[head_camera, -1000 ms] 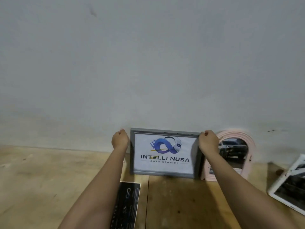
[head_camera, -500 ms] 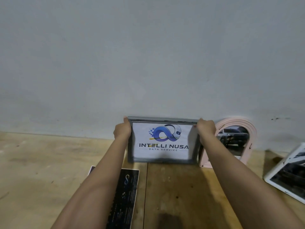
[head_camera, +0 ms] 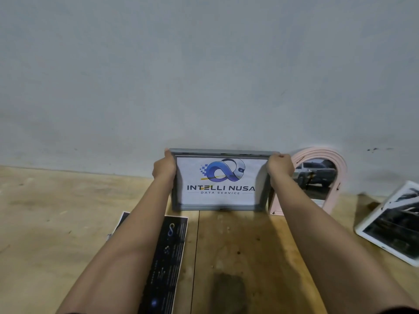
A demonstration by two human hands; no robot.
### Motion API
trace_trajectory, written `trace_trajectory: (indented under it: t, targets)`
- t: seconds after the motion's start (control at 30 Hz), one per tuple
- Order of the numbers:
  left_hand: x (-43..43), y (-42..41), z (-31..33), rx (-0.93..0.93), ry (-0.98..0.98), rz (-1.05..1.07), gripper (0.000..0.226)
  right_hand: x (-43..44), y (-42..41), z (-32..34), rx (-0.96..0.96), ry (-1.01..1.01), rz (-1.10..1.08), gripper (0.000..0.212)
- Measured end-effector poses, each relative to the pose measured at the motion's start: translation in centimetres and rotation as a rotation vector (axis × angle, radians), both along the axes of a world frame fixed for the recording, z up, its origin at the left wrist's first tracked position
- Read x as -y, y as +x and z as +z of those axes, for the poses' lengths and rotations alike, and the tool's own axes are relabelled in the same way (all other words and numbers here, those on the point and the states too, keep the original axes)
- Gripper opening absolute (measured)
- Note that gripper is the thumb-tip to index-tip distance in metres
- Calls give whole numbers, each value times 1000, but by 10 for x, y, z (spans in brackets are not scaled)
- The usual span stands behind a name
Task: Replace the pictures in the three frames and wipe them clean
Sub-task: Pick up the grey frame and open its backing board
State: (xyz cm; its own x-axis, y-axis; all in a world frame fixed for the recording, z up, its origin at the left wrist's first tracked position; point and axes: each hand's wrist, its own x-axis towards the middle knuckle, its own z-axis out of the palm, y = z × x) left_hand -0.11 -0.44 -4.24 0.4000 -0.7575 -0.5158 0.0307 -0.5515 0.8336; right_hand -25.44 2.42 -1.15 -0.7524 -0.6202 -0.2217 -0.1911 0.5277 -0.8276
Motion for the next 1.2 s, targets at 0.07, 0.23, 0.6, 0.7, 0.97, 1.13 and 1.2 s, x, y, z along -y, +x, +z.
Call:
trace_trajectory:
  t: [0.07,0.23,0.6,0.7,0.97,1.13,1.2]
  targets:
    - [-7,2,1,0,-29,36,53,-9,1,0,1,16,2,45]
    - [-44,11,18,-66,-139,129,39,-41,2,8,1,-77,0,40]
    - [-172,-48,74,110,-320,138,42,-154,-57,36,124,-272,-8,24]
    - [-208,-88,76,166,-378,106,41,-195,-94,28,159,-247,-63,24]
    - [-272,-189,10,-4,-461,-39,31,-300,-188,-22,257,-294,-198,24]
    - [-288,-216,-52,-140,-319,-93,41,-332,-221,-50,318,-421,-257,28]
    - [-300,-218,-66,-121,-308,-136,38,-341,-227,-65,291,-419,-232,32]
